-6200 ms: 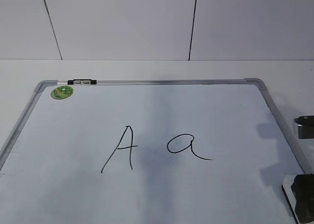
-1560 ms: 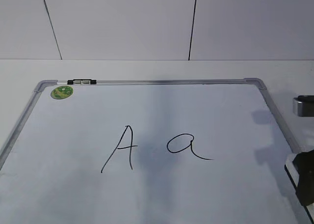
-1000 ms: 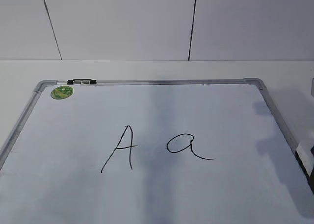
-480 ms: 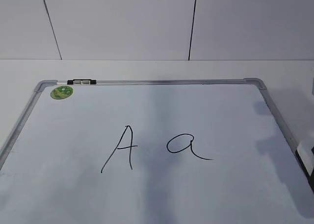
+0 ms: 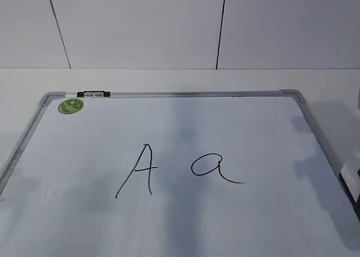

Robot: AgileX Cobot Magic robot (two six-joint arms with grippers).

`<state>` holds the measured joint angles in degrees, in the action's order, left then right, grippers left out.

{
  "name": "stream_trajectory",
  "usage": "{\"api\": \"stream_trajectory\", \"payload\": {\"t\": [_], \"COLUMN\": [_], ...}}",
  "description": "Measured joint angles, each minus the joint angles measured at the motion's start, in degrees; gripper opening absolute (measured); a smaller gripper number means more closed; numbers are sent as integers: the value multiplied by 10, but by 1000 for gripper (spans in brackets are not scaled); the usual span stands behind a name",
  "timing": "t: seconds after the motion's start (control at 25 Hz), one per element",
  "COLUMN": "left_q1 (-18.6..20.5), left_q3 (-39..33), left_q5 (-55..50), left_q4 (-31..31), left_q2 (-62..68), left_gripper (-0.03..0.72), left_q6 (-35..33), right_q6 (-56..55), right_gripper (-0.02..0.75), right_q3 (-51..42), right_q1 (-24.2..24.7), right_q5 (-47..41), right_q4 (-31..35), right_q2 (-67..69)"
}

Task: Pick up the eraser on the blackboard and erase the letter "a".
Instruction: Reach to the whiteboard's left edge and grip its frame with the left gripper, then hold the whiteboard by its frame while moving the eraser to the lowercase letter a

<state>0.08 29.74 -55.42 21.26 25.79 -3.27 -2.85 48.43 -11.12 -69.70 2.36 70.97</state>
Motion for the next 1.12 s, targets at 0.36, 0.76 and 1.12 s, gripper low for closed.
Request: {"api": "stream_trajectory", "payload": {"t": [0.36,0.76,1.12], "left_q1": [0,0,0], "left_q3": [84,197,218], "left_q5": [13,13,33], "left_q4": [-12,-27,-107], "left_q2": [193,423,559], "left_gripper": [304,304,304], "left_q6": [0,-15,-39], "right_q6": [0,0,0], "right_gripper": [555,554,554], "right_q3": [0,0,0], "right_q1": [0,0,0], "right_q5": [-1,-1,-1], "right_q4": [-5,-6,-9], "right_q2": [0,0,0]}}
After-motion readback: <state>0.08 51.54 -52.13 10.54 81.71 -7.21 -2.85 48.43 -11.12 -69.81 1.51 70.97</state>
